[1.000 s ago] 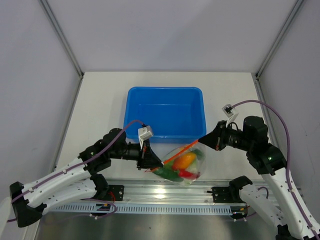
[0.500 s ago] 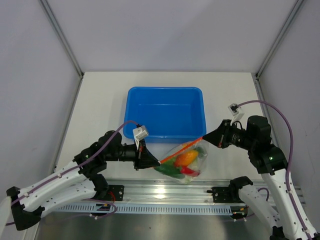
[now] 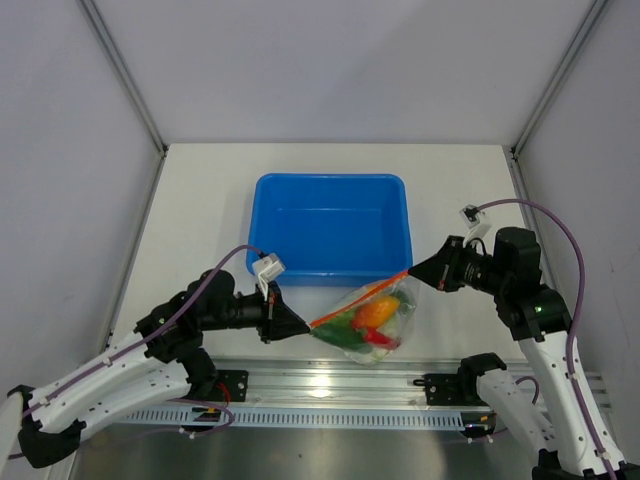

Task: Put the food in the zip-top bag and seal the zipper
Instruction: Zip the zipper food storage bag at the center of the board, then place the zipper food storage bag at the center of the board.

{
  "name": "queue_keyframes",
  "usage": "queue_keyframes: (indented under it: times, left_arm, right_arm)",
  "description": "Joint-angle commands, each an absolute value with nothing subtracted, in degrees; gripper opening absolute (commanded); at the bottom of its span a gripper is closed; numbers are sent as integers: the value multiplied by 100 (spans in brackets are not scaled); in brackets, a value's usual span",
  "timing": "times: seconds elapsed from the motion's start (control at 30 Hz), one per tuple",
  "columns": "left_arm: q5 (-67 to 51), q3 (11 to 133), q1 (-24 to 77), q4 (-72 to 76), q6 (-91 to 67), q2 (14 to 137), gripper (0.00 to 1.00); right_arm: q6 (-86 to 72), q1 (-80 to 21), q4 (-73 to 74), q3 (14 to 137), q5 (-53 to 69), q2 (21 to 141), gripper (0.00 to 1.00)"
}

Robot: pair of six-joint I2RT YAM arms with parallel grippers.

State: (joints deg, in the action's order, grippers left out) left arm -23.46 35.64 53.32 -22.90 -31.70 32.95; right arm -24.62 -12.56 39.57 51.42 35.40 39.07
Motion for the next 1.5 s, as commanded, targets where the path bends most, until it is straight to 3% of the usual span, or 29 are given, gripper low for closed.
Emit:
queue_keyframes:
  times: [0.0, 0.5, 0.53, 0.57, 0.63, 0.67, 0.87, 1.07, 1.47]
  left_arm:
    - [-2312, 3560, 5326, -2584, -3366, 3147, 1]
    - [-2180, 3560, 5326, -2769, -3375, 3076, 3]
    - [-2171, 3586, 5326, -2769, -3366, 3146, 9]
    - [-2171, 3586, 5326, -2742, -3349, 3173, 23]
    - [-2215, 3603, 5326, -2637, -3305, 3295, 38]
    - [-2224, 3612, 5326, -2602, -3296, 3322, 54]
    - [-2110, 3787, 5326, -2399, -3129, 3638, 83]
    - [-1575, 4060, 5326, -2654, -2971, 3771, 90]
    - [-1538, 3964, 5326, -2821, -2900, 3411, 90]
  right_arm:
    - [-2382, -1108, 3665, 5194, 3384, 3885, 0]
    - [-2347, -984, 3744, 5168, 3577, 3964, 0]
    - [-2338, -976, 3831, 5168, 3577, 3973, 0]
    - [-2329, -976, 3849, 5159, 3577, 3964, 0]
    - [-2303, -976, 3954, 5168, 3551, 3903, 0]
    - [-2303, -976, 3990, 5168, 3542, 3876, 0]
    - [-2259, -976, 4289, 5343, 3358, 3779, 0]
    - [-2285, -976, 4561, 5694, 3208, 3814, 0]
    - [-2268, -976, 4948, 7206, 2813, 4183, 0]
